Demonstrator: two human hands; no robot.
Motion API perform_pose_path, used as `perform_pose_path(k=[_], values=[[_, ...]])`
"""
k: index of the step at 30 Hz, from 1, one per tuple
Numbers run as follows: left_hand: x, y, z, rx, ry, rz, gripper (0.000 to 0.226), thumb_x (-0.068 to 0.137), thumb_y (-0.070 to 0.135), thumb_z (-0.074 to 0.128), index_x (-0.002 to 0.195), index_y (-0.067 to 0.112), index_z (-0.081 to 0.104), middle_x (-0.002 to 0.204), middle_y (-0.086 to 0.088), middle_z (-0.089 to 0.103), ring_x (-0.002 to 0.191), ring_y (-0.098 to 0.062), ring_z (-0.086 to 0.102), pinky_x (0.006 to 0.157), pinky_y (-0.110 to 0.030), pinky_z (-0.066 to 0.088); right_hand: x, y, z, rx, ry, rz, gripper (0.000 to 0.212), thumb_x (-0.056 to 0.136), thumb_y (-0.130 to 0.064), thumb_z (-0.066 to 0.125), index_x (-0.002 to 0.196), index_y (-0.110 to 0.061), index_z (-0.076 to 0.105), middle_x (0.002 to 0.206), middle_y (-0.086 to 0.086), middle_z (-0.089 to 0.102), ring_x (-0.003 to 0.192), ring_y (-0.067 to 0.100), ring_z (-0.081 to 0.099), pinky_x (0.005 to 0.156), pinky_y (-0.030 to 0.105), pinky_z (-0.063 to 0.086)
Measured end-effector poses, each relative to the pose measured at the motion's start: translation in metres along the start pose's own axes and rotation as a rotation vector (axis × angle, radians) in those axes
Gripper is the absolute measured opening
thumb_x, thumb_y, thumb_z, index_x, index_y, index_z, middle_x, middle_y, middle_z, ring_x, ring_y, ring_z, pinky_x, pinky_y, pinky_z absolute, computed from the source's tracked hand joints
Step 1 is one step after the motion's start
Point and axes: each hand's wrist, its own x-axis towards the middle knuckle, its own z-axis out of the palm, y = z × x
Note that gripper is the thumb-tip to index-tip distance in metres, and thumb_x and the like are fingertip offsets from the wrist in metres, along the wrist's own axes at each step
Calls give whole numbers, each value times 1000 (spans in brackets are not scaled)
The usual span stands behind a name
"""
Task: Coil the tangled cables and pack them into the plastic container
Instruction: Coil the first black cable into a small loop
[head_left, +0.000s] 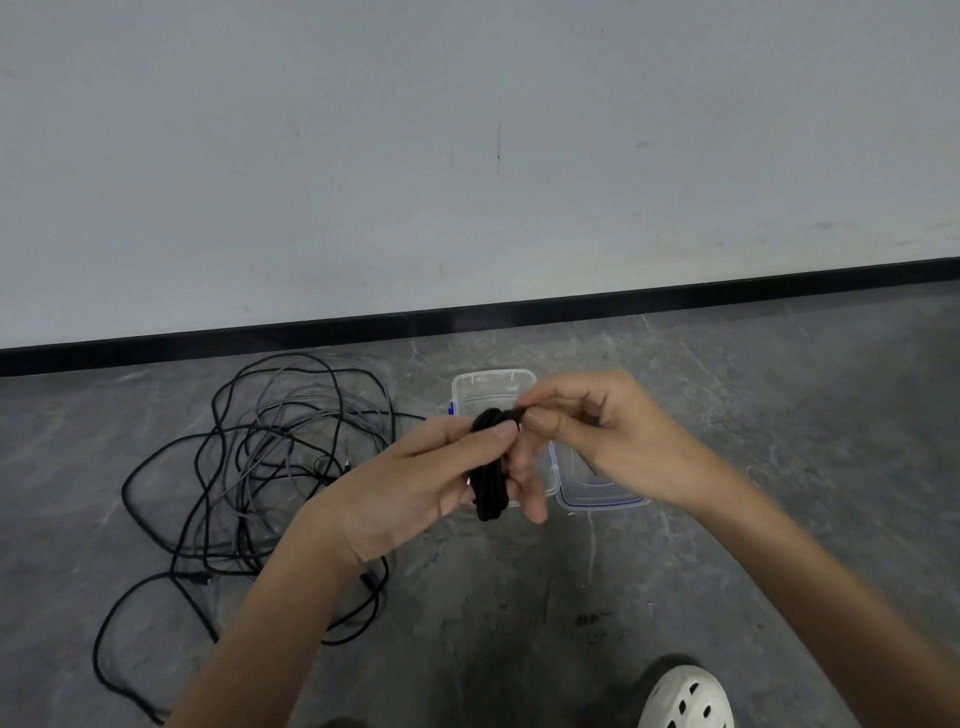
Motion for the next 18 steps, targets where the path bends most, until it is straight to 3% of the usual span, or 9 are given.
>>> perform_pose_path(k=[2,8,10,12,14,16,18], values=[[2,1,-1,-40,20,62,34,102,32,40,82,27,67,82,-2,70,83,-14,65,81,-24,50,1,2,3,-31,-20,7,19,97,-2,50,99,9,65,79,26,67,78,43,65,83,57,50],[5,-2,-3,-136,151,154,28,96,34,47,78,25,66,80,-1,69,82,-13,65,82,-22,51,-1,8,12,-64,-21,52,25,96,6,45,113,4,63,92,22,70,90,36,68,83,52,53],[5,-1,-3,-152,145,160,28,96,33,46,77,25,64,78,-2,68,81,-15,65,81,-23,51,1,7,14,-21,-21,66,24,98,3,43,109,2,65,85,10,72,85,27,69,83,43,56],[4,0,-1,-169,121,160,30,99,29,44,76,25,63,76,-1,67,79,-16,65,80,-23,50,2,2,15,31,-57,81,27,102,-11,40,100,-9,66,72,-9,68,75,8,66,77,29,52],[4,1,0,-164,99,155,32,100,27,43,75,26,63,74,1,67,78,-15,65,79,-23,50,1,-3,16,112,-97,125,28,102,-24,39,104,-15,66,68,-14,65,70,-1,62,69,17,47],[3,2,2,-150,84,153,33,100,27,43,74,26,64,74,2,68,78,-13,65,79,-23,51,0,-6,17,156,-113,142,29,102,-22,41,115,-6,62,67,-13,65,65,-2,60,60,10,44],[2,3,3,-135,60,145,36,101,26,41,75,27,66,75,2,68,78,-13,65,81,-23,50,-1,-7,17,143,-100,144,26,101,-14,43,117,-1,61,66,-11,66,68,5,61,63,27,52]])
